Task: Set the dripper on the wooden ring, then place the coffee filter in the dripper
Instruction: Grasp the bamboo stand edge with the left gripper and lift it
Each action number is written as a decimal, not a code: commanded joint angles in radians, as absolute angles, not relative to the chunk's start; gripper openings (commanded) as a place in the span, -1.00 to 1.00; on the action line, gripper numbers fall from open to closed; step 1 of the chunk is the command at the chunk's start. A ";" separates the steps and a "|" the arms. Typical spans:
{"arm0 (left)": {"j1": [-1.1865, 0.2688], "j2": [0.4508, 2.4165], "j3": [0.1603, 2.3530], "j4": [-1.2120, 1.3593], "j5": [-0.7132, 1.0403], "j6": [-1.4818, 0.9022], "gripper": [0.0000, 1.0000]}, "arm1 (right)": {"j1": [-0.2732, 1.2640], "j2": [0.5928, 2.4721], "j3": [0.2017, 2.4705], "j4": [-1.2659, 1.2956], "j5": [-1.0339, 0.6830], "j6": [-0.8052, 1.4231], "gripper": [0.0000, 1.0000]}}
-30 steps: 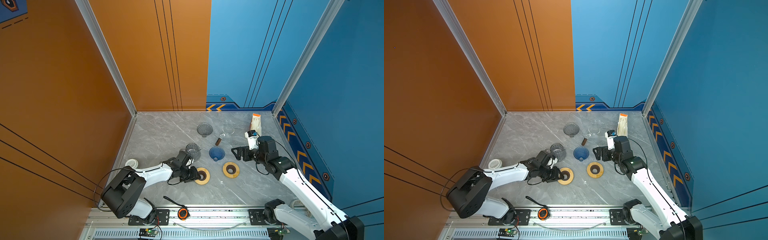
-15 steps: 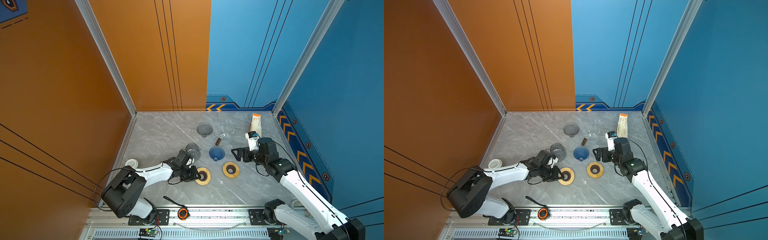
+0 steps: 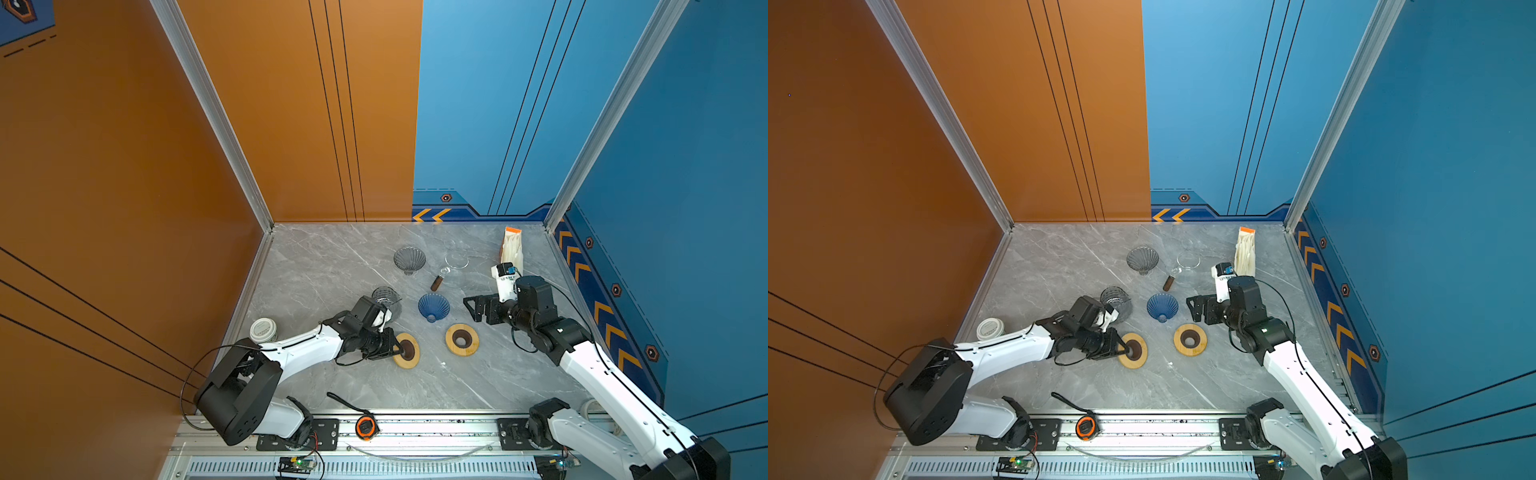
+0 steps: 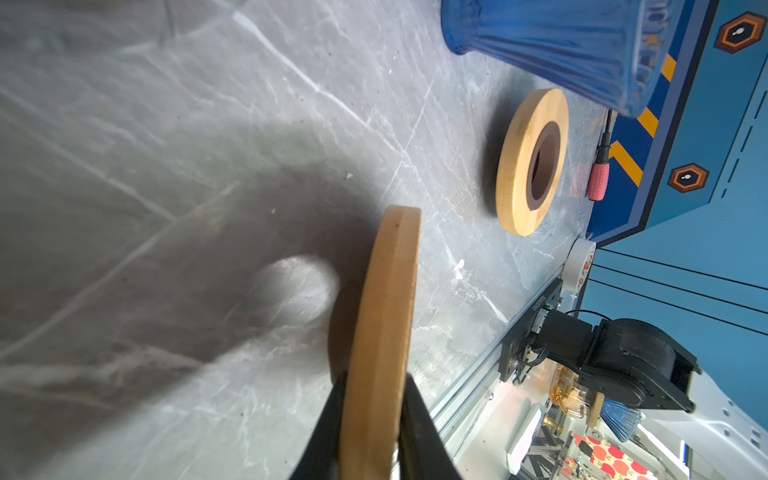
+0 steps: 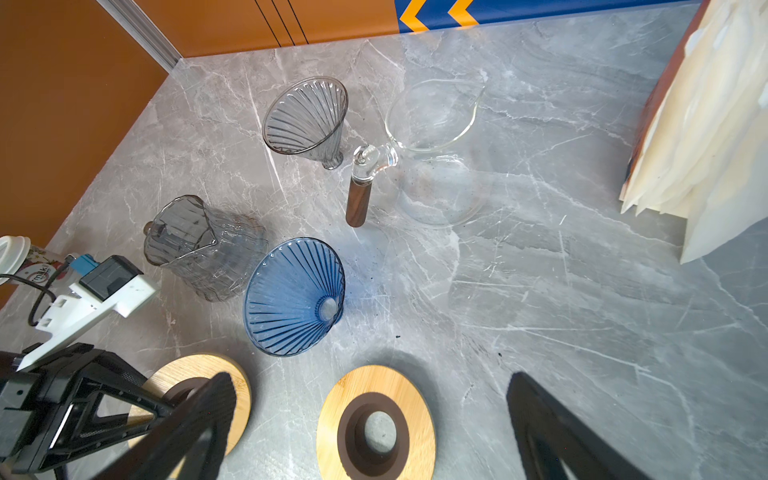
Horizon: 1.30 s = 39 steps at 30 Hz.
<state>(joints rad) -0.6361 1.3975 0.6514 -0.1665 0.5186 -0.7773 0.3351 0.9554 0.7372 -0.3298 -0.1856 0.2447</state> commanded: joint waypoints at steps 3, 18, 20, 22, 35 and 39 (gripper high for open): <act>-0.662 1.325 0.702 -0.266 0.511 -0.725 -1.00 | 0.341 0.946 0.730 -0.318 -0.147 0.255 1.00; -0.590 1.141 0.843 -0.350 0.457 -0.643 -1.00 | 0.360 0.934 0.757 -0.269 -0.161 0.282 1.00; -0.553 1.126 0.850 -0.328 0.473 -0.648 -1.00 | 0.368 0.941 0.774 -0.278 -0.171 0.278 1.00; -0.515 1.116 0.860 -0.316 0.491 -0.657 -1.00 | 0.377 0.955 0.804 -0.305 -0.179 0.264 1.00; -0.319 1.170 0.964 -0.436 0.547 -0.568 -1.00 | 0.429 1.040 0.923 -0.324 -0.172 0.238 1.00; -0.264 1.208 0.977 -0.436 0.576 -0.547 -1.00 | 0.439 1.064 0.938 -0.321 -0.149 0.238 1.00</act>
<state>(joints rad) -0.2893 1.1873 0.9447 -0.4133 0.5243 -0.5888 0.4297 1.0508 0.9005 -0.3141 -0.1707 0.2592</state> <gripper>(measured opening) 0.182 0.999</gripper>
